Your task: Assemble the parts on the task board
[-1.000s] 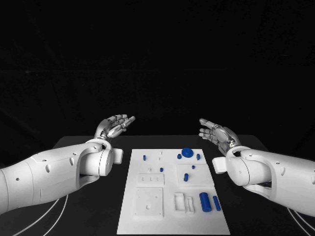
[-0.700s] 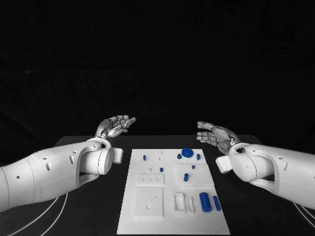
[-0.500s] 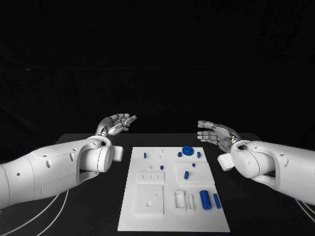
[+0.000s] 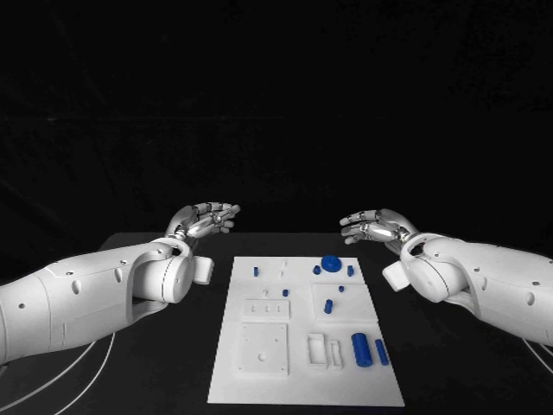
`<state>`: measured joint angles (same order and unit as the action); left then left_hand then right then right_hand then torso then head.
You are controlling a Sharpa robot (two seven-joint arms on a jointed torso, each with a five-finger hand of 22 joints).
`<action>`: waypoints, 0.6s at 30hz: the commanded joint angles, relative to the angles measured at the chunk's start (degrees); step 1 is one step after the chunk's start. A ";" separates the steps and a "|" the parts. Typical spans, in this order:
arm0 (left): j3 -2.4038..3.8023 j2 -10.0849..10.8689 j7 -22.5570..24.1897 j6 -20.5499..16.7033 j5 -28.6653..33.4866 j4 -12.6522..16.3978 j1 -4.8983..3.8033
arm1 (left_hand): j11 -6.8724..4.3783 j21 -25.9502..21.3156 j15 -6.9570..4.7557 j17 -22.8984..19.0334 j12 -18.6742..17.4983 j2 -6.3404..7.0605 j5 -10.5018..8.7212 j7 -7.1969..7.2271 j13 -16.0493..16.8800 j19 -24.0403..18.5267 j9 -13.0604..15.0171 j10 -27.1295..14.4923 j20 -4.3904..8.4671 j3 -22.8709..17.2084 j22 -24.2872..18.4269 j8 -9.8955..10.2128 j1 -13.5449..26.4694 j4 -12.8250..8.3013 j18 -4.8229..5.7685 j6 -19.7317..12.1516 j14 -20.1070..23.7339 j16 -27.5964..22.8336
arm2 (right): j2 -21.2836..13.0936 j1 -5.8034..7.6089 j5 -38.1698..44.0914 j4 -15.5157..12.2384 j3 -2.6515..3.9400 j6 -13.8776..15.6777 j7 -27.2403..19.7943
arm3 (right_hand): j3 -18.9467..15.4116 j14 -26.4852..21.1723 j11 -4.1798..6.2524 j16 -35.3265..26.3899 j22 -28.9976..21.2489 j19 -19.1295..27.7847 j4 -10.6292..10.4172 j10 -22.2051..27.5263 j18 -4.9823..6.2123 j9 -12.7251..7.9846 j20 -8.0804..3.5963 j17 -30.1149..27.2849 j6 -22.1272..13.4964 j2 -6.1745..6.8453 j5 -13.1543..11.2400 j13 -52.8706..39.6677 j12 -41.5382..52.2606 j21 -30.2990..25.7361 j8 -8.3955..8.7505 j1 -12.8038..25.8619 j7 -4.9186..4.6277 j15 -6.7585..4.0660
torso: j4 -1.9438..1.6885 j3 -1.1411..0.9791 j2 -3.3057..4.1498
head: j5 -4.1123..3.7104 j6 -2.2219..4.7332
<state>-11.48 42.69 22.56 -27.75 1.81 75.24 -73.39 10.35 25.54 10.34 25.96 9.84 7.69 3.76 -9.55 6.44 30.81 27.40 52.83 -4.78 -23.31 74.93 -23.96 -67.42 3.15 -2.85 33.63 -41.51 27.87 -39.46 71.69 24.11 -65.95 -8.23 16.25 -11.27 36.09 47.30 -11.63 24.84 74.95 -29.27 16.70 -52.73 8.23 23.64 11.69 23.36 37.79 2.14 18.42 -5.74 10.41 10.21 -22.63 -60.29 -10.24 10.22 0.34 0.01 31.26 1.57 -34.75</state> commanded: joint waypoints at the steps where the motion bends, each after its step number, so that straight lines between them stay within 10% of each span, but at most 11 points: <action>1: 0.05 0.94 0.71 6.70 -3.16 1.49 -0.11 | -0.74 1.28 -1.30 0.33 1.45 -1.37 -0.18 -2.79 0.44 4.09 -0.35 4.14 1.10 1.04 0.66 -0.34 -0.15 -1.52 -2.07 2.98 -4.16 1.73 | 1.15 0.36 15.41 1.50 0.58 -0.62 -0.86 | 1.49 7.69 0.85 4.11 0.19 -8.00 -0.03 -2.36 2.83 0.05 -0.73 2.50 2.15 0.67 -0.61 -0.05 0.68 2.49 -0.56 -1.42 -2.62 -3.77 | -0.12 -0.12 0.48 | -0.10 -0.03; 4: 0.07 1.41 0.82 7.13 -4.75 2.74 -0.23 | -1.39 2.43 -3.03 0.75 1.65 -2.25 -0.34 -2.36 0.27 7.65 -1.10 6.07 2.20 1.91 0.46 0.04 -0.36 -3.07 -2.61 4.66 -8.25 3.40 | 1.78 0.84 26.43 2.64 0.96 -1.84 -0.60 | 1.85 19.55 3.13 11.12 -0.60 -21.34 0.41 -5.24 6.77 0.15 -1.83 7.29 4.84 1.78 -1.90 -0.09 1.38 7.04 -1.30 -2.77 -1.69 -7.75 | -0.21 -0.15 0.97 | -0.25 -0.01; 9: 0.20 2.69 0.92 8.97 -10.35 5.42 -0.63 | -1.43 2.53 -3.70 0.53 0.77 -1.95 -0.49 -2.22 -0.50 9.37 -2.32 6.89 3.17 2.39 -0.02 1.02 -1.95 -6.95 -2.23 5.77 -10.02 3.42 | 2.29 2.59 40.15 3.10 1.14 -3.37 0.80 | -2.49 30.10 5.97 23.49 0.19 -37.60 0.30 -9.44 6.77 0.44 -8.10 15.72 8.38 3.09 -2.92 -0.65 2.30 14.02 -2.13 -4.15 -0.16 -11.01 | -1.21 -0.26 2.15 | -1.00 0.22; 12: 0.22 3.62 1.10 9.05 -10.85 7.09 -0.92 | -1.30 2.36 -3.77 0.36 0.21 -1.56 -0.49 -2.25 -0.93 9.78 -2.84 6.97 3.47 2.25 -0.29 1.47 -2.75 -9.39 -1.85 6.10 -10.34 3.18 | 2.62 3.25 47.14 3.68 1.26 -3.91 2.04 | -5.19 29.68 6.25 31.76 1.19 -42.11 0.10 -10.81 6.77 0.18 -10.64 21.99 9.71 3.15 -2.55 -0.54 1.59 16.45 -1.57 -5.64 0.31 -11.54 | -1.82 -0.27 2.99 | -1.27 0.28; 18: 0.45 5.57 1.74 8.79 -12.40 10.49 -1.67 | -0.97 1.93 -3.77 -0.01 -1.06 -0.70 1.06 -2.24 -1.86 10.22 -3.79 7.08 3.83 0.69 -0.73 2.17 -2.49 -14.07 -1.06 6.95 -10.73 2.57 | 3.05 4.32 54.30 4.43 1.30 -3.80 4.20 | -6.11 28.36 6.46 35.76 1.34 -43.19 0.12 -12.26 6.77 -0.25 -11.22 24.76 10.52 3.20 -1.08 -0.45 0.83 17.70 -0.63 -5.53 0.47 -11.59 | -2.76 -0.12 4.55 | -2.17 0.59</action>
<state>-11.11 48.01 22.88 -20.53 -7.91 84.97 -74.82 9.30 27.71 6.61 25.99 9.04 6.49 4.48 -10.72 4.64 40.87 23.65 59.79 -0.93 -22.44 74.26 -21.92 -70.10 -10.58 -3.99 40.28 -51.87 30.74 -36.45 75.93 68.81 -61.51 -6.96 13.47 -9.31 30.23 75.99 -5.19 60.36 74.95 -72.00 16.77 -64.65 13.76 23.44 0.56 47.96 48.02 5.59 17.11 -6.25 11.52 27.78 -23.50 -65.77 -9.64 -1.38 -1.70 -0.20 34.65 -0.24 -34.35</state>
